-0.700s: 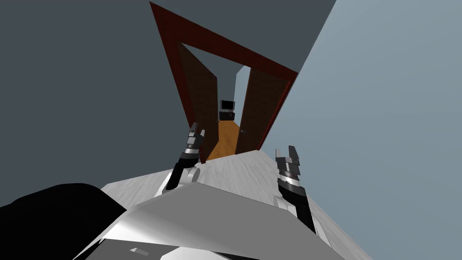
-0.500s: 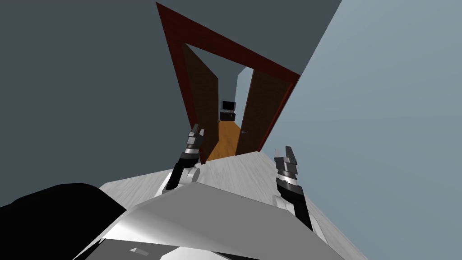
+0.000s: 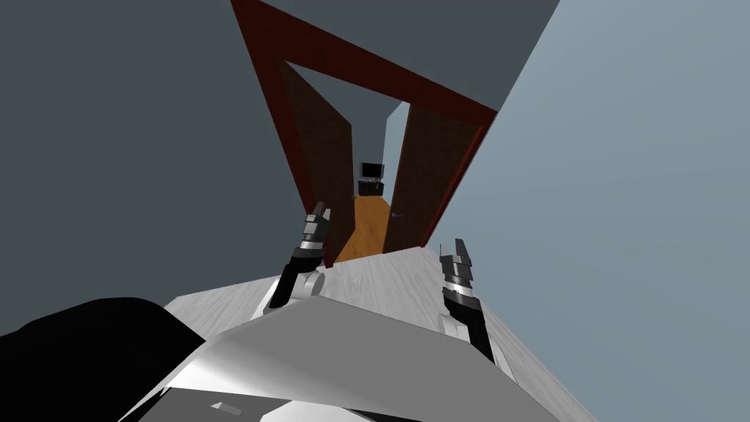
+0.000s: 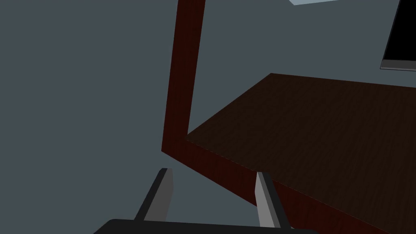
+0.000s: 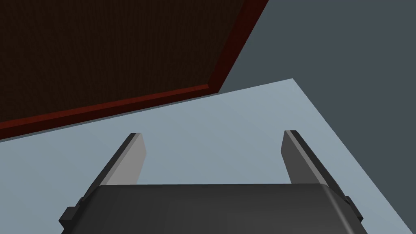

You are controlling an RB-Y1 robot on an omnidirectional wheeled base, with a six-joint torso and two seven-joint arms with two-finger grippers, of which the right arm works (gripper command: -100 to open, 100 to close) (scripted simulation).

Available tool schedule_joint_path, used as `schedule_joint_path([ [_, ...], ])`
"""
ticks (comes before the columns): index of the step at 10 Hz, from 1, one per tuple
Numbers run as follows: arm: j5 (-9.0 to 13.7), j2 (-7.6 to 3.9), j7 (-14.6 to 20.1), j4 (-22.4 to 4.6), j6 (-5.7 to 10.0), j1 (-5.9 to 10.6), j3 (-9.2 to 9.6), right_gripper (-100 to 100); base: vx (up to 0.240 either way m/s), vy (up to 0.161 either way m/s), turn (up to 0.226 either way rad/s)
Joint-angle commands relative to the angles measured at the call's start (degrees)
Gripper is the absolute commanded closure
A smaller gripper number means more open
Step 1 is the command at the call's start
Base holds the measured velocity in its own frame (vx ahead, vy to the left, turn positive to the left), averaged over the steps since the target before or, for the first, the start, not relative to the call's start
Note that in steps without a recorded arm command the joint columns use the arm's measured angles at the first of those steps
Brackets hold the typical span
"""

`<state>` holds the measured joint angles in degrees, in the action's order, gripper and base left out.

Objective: Push the door open

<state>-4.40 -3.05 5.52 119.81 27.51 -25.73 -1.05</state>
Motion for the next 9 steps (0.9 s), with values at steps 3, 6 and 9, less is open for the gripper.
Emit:
schedule_joint_path([
  [3, 0.59, -0.51, -0.09, -4.44, 1.09, 1.64, 0.55, -100, 0.08, -0.024, 0.054],
  [6, 1.13, -0.92, -0.18, -8.62, 1.99, 3.33, 1.07, -100, 0.099, -0.046, 0.06],
  [9, 1.72, -1.32, -0.29, -13.24, 2.99, 5.19, 1.64, -100, 0.094, -0.032, 0.069],
])
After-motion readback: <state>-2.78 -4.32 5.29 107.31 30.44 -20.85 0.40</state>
